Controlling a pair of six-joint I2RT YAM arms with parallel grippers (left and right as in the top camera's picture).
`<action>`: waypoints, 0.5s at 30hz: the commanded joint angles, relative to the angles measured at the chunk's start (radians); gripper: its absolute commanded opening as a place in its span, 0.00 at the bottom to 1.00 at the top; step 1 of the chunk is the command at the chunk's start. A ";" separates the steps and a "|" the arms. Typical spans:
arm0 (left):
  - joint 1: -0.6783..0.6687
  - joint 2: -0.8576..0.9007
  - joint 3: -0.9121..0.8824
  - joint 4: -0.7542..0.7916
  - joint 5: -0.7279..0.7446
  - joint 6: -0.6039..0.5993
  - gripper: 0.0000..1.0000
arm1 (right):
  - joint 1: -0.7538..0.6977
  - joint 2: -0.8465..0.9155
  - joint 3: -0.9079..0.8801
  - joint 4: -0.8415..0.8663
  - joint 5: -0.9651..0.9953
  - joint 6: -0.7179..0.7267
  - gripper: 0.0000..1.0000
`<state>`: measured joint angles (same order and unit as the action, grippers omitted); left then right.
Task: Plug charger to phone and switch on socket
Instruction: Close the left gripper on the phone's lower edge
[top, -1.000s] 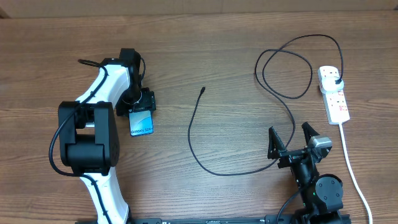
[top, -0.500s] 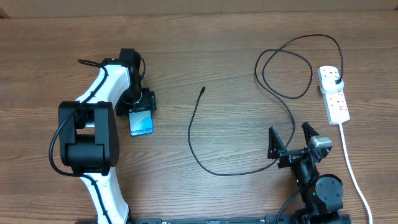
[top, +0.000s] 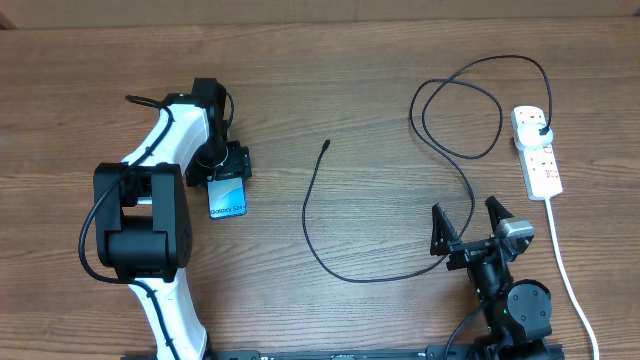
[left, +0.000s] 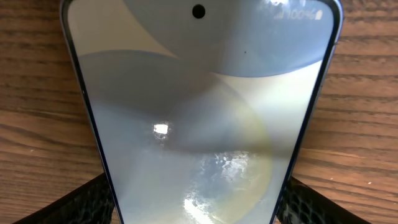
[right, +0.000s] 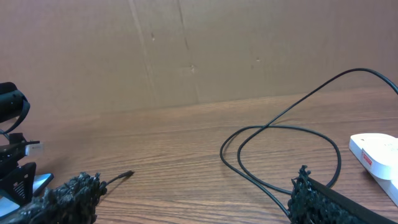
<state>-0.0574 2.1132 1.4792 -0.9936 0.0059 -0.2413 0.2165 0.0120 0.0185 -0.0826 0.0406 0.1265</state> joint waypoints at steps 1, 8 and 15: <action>-0.021 0.059 -0.043 0.027 0.117 -0.006 0.82 | -0.005 -0.009 -0.011 0.004 -0.002 -0.008 1.00; -0.021 0.059 -0.043 0.026 0.117 -0.006 0.82 | -0.005 -0.009 -0.011 0.004 -0.002 -0.008 1.00; -0.021 0.059 -0.043 0.026 0.117 -0.006 0.81 | -0.005 -0.009 -0.011 0.003 -0.002 -0.008 1.00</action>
<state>-0.0574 2.1128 1.4788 -0.9924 0.0063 -0.2413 0.2165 0.0120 0.0185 -0.0834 0.0406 0.1257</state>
